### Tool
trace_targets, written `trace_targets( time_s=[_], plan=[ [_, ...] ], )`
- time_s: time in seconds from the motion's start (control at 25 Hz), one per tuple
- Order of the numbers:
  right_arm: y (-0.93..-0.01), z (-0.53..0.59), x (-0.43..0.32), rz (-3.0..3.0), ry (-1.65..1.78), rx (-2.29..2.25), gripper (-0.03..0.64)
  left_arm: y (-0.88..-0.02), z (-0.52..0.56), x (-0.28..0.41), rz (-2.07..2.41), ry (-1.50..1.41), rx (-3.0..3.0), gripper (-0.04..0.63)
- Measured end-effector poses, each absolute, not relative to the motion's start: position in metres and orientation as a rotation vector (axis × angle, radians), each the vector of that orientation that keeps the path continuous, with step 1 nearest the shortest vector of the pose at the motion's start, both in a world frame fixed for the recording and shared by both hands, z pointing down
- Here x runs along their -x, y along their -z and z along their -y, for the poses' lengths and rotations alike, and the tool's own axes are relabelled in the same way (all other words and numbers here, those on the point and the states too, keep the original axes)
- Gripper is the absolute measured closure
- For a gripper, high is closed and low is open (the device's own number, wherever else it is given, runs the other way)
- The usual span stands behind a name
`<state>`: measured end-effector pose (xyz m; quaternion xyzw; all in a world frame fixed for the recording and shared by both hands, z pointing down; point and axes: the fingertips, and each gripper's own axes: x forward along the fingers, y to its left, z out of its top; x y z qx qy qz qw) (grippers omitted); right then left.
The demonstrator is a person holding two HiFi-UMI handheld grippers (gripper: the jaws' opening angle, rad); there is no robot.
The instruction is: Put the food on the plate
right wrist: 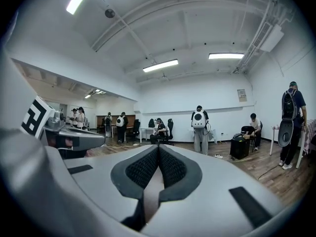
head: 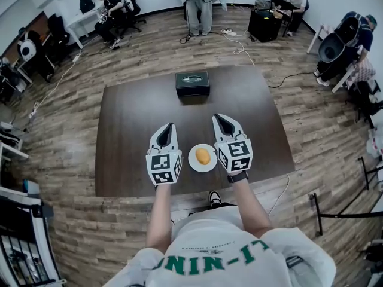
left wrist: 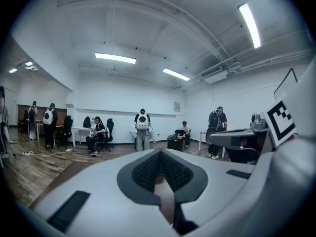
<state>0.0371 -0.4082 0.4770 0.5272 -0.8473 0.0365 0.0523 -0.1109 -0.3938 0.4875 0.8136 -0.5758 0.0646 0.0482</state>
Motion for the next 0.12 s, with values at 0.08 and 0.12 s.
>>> trace_targets(
  time_s=[0.08,0.12],
  plan=[
    [-0.4826,0.4170,-0.0331,2.579,-0.123,-1.596,0.600,-0.4924,0.4002,0.1152,1.757,-0.209,-2.473,0.583],
    [-0.4857,0.4215,-0.0311,2.579,-0.128,-1.592,0.600,-0.4950,0.4035,0.1175,1.759,-0.215,-2.468,0.583]
  ],
)
